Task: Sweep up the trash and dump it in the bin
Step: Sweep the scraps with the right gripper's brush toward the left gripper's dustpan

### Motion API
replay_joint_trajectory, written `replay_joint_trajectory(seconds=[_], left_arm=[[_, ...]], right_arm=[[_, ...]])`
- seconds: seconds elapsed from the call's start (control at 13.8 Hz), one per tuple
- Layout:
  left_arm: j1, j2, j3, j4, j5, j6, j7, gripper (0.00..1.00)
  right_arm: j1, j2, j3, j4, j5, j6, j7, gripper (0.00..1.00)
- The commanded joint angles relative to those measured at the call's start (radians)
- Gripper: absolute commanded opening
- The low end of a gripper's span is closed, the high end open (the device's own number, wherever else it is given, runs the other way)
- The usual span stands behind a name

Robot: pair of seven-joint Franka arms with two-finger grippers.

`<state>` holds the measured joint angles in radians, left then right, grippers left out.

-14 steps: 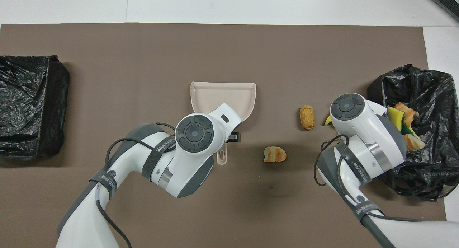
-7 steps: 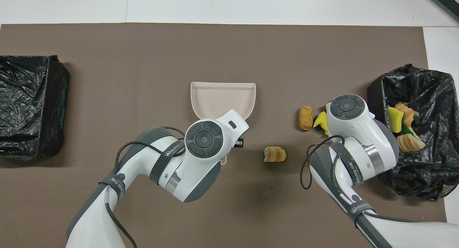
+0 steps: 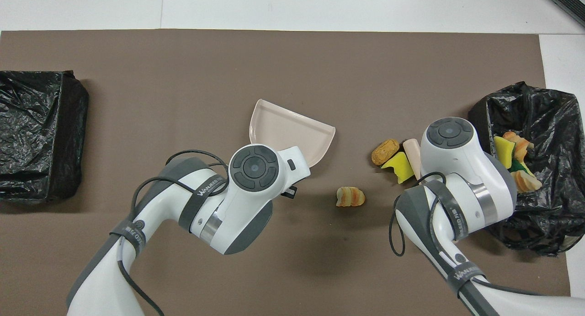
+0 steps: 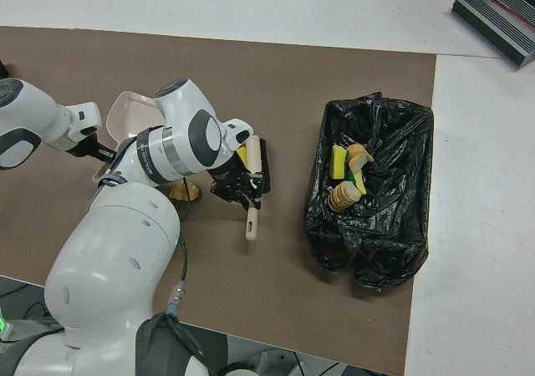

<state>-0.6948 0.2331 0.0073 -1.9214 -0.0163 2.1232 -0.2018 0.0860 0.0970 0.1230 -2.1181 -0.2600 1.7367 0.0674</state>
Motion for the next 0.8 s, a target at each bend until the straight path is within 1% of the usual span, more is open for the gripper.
replay_joint_trajectory(seconds=[0.0, 0.07, 0.15, 0.29, 0.51, 0.65, 0.73], left_arm=[[0.003, -0.078, 0.002, -0.014, 0.105, -0.144, 0.097, 0.00], [0.001, -0.087, 0.000, -0.014, 0.134, -0.187, 0.151, 0.00], [0.001, -0.090, 0.002, -0.014, 0.137, -0.218, 0.247, 0.00], [0.008, -0.097, 0.002, -0.014, 0.141, -0.273, 0.433, 0.00], [0.009, -0.103, 0.002, -0.021, 0.150, -0.276, 0.603, 0.00], [0.009, -0.104, 0.002, -0.024, 0.154, -0.281, 0.714, 0.00], [0.009, -0.106, 0.002, -0.025, 0.162, -0.290, 0.786, 0.00]], right_arm=[[-0.005, -0.033, 0.006, -0.006, 0.025, -0.005, -0.081, 0.00], [-0.006, -0.027, 0.004, -0.003, 0.012, 0.016, -0.098, 0.00], [-0.011, -0.022, 0.003, -0.003, 0.012, 0.052, -0.097, 0.00], [-0.020, -0.023, 0.004, -0.008, 0.012, 0.054, -0.097, 0.00], [-0.005, -0.043, 0.006, -0.026, 0.012, -0.005, -0.098, 0.00], [-0.005, -0.063, 0.006, -0.061, 0.013, 0.012, -0.063, 0.00], [-0.008, -0.066, 0.004, -0.074, 0.018, 0.032, -0.014, 0.00]])
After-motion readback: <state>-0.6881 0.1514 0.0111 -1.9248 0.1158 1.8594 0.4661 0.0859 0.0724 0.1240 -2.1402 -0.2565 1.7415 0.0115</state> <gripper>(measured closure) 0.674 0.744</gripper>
